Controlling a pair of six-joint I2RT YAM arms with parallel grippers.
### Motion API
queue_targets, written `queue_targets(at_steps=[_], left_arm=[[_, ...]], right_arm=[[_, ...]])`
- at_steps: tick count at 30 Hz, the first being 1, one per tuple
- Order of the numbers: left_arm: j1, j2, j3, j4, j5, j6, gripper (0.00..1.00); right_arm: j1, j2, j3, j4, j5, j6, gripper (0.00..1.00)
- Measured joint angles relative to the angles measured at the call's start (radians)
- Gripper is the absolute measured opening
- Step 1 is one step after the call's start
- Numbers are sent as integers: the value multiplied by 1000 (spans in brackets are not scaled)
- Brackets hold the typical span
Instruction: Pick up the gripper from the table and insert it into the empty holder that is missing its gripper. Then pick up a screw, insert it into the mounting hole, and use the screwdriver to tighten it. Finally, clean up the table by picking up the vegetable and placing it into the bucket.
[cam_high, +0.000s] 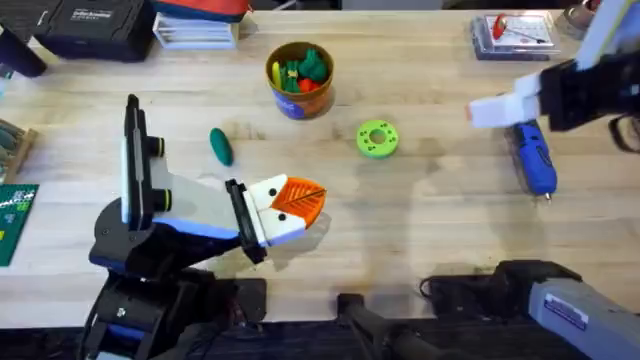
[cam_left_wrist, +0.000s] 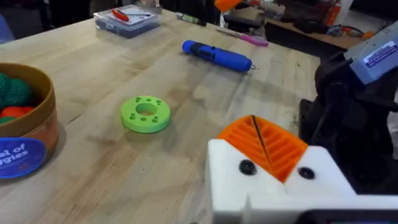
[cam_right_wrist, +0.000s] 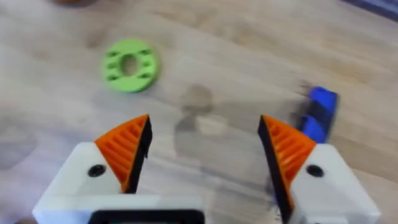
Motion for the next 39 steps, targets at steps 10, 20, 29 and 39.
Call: queue_targets(at_steps=[10, 20, 29, 39], left_arm=[[0, 0, 0, 0, 0, 0, 8], [0, 0, 0, 0, 0, 0, 8], [0, 0, 0, 0, 0, 0, 8], [0, 0, 0, 0, 0, 0, 8]], right_arm=[[-213, 205, 0, 104, 80, -125, 994], [-300, 464, 0, 189, 229, -237, 993], [-336, 653, 0, 298, 283, -289, 992], [-352, 714, 1, 318, 256, -286, 994]])
